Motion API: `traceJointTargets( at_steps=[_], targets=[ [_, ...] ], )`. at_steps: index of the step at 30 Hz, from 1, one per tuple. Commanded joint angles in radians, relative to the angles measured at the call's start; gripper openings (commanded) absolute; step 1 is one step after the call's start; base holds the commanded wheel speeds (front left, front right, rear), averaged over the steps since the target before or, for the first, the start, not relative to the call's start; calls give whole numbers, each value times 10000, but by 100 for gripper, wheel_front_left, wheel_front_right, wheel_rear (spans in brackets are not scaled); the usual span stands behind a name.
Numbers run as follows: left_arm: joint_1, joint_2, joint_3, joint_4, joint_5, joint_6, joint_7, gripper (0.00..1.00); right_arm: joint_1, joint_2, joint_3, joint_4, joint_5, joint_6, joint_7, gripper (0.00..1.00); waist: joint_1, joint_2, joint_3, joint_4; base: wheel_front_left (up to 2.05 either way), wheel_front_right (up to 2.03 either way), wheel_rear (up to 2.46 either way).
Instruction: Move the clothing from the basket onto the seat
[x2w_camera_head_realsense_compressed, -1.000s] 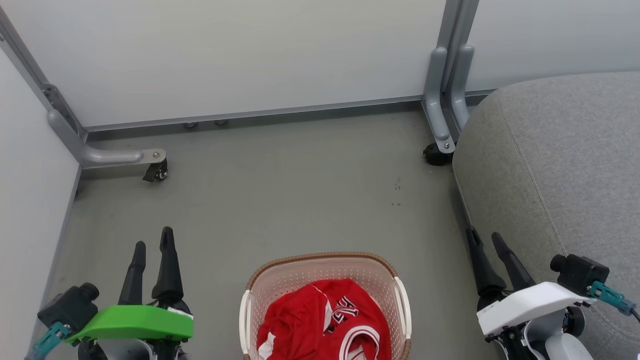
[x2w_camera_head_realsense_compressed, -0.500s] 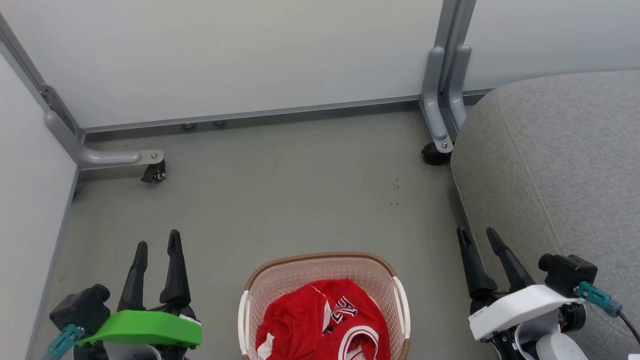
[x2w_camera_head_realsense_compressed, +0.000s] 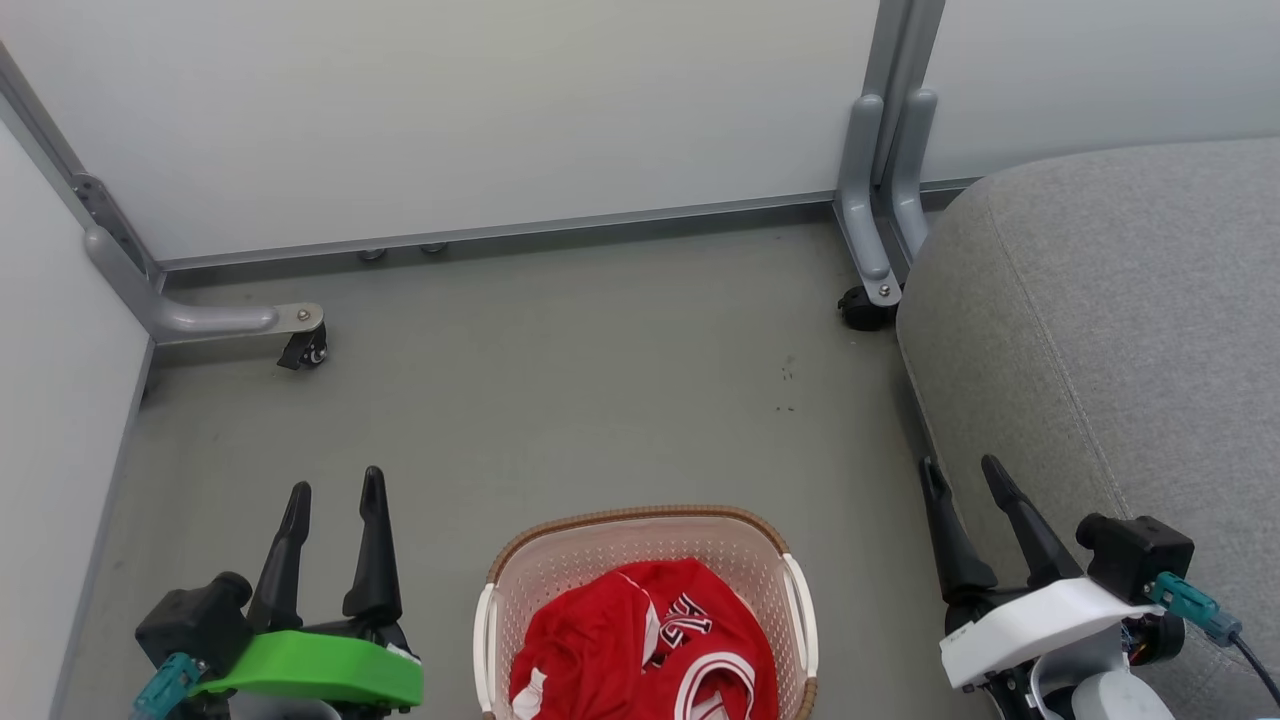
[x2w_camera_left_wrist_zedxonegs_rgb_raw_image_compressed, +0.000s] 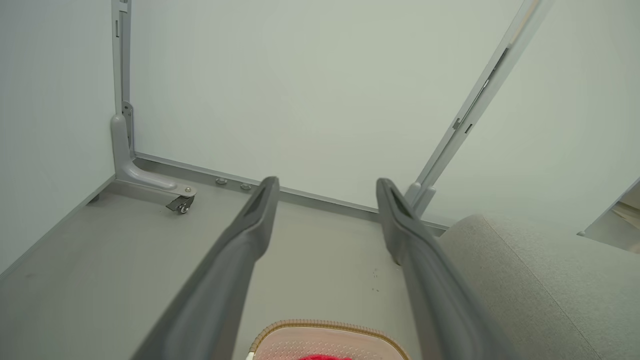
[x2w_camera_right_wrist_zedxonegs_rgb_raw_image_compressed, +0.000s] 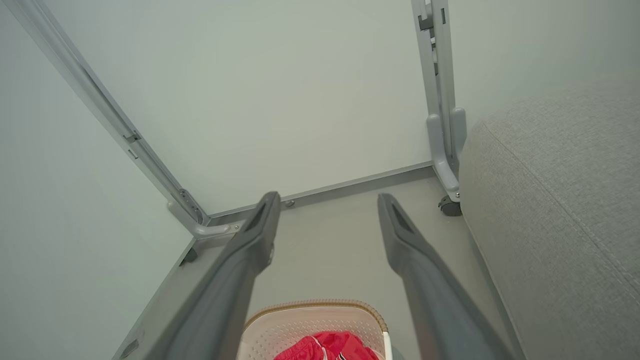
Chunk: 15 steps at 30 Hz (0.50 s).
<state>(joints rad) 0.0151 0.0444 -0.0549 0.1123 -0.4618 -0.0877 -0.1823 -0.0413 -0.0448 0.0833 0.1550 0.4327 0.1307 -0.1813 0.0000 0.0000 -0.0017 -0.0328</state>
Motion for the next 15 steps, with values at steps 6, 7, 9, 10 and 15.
traceJointTargets(
  at_steps=[6, 7, 9, 10, 15],
  targets=[
    [102, 78, -131, -125, 712, 94, -203, 100, 6, -57, 81, -144, -624, 1, -215, 100, 0, 0, 11, -14, 0, 0, 0],
    [103, 78, -153, -123, 777, 105, -227, 100, 8, -58, 81, -151, -686, 1, -239, 100, 0, 0, 15, -11, 0, 0, 0],
    [84, 79, -196, -123, 896, 129, -260, 100, 20, -60, 61, -151, -815, 1, -278, 100, 0, 0, 24, 6, 0, 0, 0],
    [73, 80, -223, -126, 951, 145, -284, 100, 30, -61, 59, -158, -897, 1, -298, 100, 0, 0, 28, 19, 0, 0, 0],
    [118, 82, -239, -120, 1323, 168, -387, 100, 101, -65, 127, -169, -1259, 1, -407, 100, 0, 0, 35, 17, 0, 0, 0]
  ],
)
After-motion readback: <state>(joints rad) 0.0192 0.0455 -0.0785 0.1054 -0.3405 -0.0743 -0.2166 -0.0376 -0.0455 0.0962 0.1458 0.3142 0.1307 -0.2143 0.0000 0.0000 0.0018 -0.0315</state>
